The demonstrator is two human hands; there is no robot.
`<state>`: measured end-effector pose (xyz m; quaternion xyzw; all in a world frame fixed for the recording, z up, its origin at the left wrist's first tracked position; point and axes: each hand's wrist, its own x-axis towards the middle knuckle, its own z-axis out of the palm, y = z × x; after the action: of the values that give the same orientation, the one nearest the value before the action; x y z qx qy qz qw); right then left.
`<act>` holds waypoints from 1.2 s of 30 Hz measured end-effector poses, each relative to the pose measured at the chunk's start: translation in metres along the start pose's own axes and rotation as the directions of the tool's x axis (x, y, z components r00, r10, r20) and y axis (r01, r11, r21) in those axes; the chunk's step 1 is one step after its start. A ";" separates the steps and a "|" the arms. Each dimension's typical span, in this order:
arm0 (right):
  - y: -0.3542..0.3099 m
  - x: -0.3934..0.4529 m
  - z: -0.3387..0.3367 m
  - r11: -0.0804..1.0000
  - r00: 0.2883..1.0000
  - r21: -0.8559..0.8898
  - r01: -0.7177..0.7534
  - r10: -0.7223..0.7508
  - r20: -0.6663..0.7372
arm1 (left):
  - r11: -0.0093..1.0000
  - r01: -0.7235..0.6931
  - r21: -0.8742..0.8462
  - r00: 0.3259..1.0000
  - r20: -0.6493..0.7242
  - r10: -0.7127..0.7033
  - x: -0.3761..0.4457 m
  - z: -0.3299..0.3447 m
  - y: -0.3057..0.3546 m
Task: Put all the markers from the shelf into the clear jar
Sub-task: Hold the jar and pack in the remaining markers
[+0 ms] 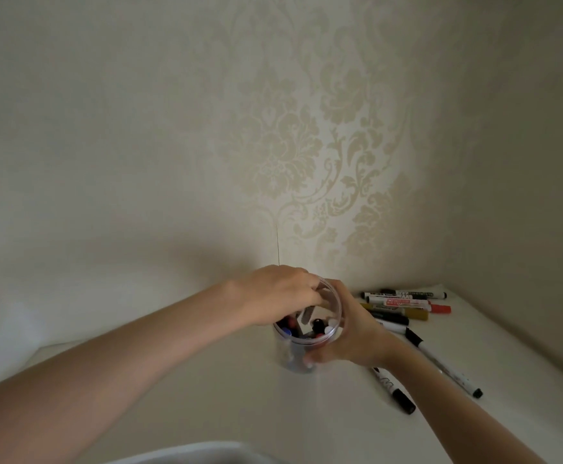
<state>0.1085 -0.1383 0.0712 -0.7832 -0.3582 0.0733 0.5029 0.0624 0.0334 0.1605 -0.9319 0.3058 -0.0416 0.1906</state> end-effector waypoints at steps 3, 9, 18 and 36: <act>0.000 0.002 0.002 1.000 1.000 -0.010 0.010 -0.010 -0.001 | 0.986 0.157 0.054 0.983 0.089 -0.161 0.004 -0.004 0.009; 0.002 0.001 0.003 1.000 1.000 -0.022 0.021 -0.021 -0.021 | 0.937 0.030 0.347 0.997 0.053 -0.051 -0.009 -0.013 0.015; 0.001 -0.006 0.000 0.993 0.998 -0.095 0.066 -0.067 -0.005 | 0.980 0.161 -0.118 0.984 0.099 -0.149 -0.034 -0.020 0.001; -0.005 -0.009 0.005 0.981 0.992 -0.150 0.123 -0.124 0.002 | 0.939 0.323 -0.119 0.941 0.146 -0.305 -0.033 -0.013 0.020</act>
<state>0.0974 -0.1390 0.0713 -0.7952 -0.4089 0.0121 0.4476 0.0226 0.0335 0.1663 -0.9807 0.1425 0.0087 0.1337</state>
